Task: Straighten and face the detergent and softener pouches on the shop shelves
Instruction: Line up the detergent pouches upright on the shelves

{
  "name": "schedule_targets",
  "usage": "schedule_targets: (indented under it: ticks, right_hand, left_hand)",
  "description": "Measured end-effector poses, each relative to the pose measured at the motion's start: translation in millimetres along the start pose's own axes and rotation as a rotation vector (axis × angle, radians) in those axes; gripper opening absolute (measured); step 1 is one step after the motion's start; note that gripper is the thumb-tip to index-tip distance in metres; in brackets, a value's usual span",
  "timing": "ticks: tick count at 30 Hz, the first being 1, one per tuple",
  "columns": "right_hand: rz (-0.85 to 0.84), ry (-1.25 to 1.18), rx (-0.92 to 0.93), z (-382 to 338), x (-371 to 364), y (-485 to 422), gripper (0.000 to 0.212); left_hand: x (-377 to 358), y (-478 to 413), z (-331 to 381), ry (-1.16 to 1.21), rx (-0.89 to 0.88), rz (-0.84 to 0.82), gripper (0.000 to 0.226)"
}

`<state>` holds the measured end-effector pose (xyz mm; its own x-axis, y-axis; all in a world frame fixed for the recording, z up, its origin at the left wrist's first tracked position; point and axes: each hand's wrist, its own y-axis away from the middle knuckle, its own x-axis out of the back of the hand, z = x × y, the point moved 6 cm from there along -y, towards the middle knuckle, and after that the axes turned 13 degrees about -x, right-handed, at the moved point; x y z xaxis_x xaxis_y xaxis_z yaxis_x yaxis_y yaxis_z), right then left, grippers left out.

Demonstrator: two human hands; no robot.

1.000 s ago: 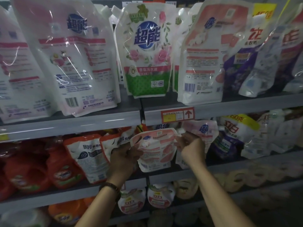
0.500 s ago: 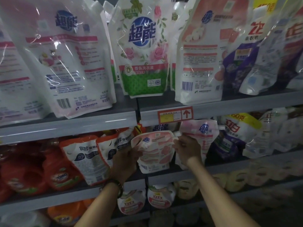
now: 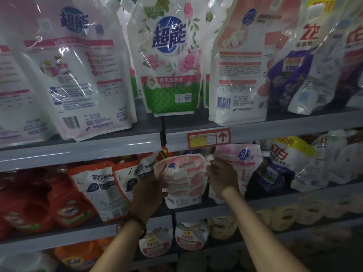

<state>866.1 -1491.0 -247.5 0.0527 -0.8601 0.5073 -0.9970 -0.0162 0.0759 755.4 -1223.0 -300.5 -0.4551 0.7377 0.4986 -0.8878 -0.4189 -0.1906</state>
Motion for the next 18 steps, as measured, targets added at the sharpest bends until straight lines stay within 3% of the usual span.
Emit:
schedule_targets:
  ticks: [2, 3, 6, 9, 14, 18]
  right_hand:
    - [-0.015, -0.025, 0.008, 1, 0, 1, 0.02]
    - [-0.021, -0.044, 0.007, 2, 1, 2, 0.017]
    - [-0.023, -0.131, -0.005, 11, 5, 4, 0.013]
    - [-0.009, -0.237, -0.007, 18, 10, 6, 0.01]
    - [0.016, -0.376, -0.033, 23, 28, 11, 0.013]
    - [0.038, -0.457, -0.088, 35, 49, 7, 0.019]
  left_hand:
    - [6, 22, 43, 0.02, 0.004, 0.0, 0.025]
    - [7, 29, 54, 0.063, 0.019, 0.051, 0.02]
    - [2, 45, 53, 0.174, 0.058, 0.191, 0.036]
    - [-2, 57, 61, 0.152, 0.025, 0.245, 0.029]
    - [-8, 54, 74, 0.062, -0.048, 0.245, 0.018]
    - [-37, 53, 79, 0.022, -0.133, 0.115, 0.017]
